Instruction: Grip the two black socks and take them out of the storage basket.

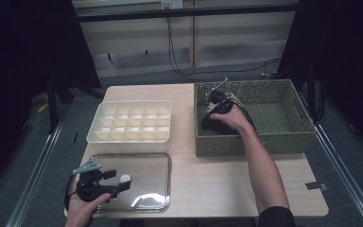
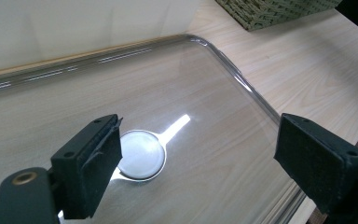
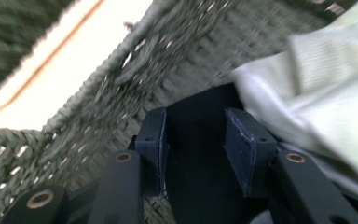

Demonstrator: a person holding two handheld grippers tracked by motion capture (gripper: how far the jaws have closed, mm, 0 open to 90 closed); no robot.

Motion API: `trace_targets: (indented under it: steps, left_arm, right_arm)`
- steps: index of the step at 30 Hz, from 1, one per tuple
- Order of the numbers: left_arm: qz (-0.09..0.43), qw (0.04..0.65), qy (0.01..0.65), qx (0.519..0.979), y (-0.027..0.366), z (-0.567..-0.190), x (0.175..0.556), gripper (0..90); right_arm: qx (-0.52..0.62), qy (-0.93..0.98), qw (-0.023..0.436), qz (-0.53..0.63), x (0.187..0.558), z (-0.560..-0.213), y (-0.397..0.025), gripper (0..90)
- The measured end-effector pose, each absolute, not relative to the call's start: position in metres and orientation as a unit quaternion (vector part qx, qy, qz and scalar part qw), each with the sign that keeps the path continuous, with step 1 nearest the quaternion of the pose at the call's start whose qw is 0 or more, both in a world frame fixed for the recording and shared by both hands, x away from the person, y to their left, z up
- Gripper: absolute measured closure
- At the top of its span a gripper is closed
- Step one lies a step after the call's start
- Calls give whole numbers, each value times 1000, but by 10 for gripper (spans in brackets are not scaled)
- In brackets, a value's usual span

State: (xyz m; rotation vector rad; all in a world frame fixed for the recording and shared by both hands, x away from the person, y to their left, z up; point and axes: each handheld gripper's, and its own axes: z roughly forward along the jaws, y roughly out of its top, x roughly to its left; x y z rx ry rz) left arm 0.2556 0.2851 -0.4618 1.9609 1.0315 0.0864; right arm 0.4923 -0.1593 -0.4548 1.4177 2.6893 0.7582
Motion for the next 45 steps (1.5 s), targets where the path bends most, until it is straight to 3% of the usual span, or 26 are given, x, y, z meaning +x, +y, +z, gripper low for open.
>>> trace_targets:
  steps: [2,5,7,24,45]
  left_arm:
    - [36,445,416,792,285,-462,256,143]
    - [34,445,415,793,285,-462,256,143]
    - [34,445,416,793,285,-462,256,143]
    - [41,448,415,791,284,-461,254,140]
    - [40,447,404,797,277,-461,253,136]
  right_arm:
    - [448,865,5,225,492,-458,-156,635]
    - [444,870,-8,212,493,-460,-155,827]
    - [443,870,-10,216,493,-460,-155,874]
    - [471,795,28,380,474,-419,-190,883]
    - [463,746,58,476,446,-373,-216,883]
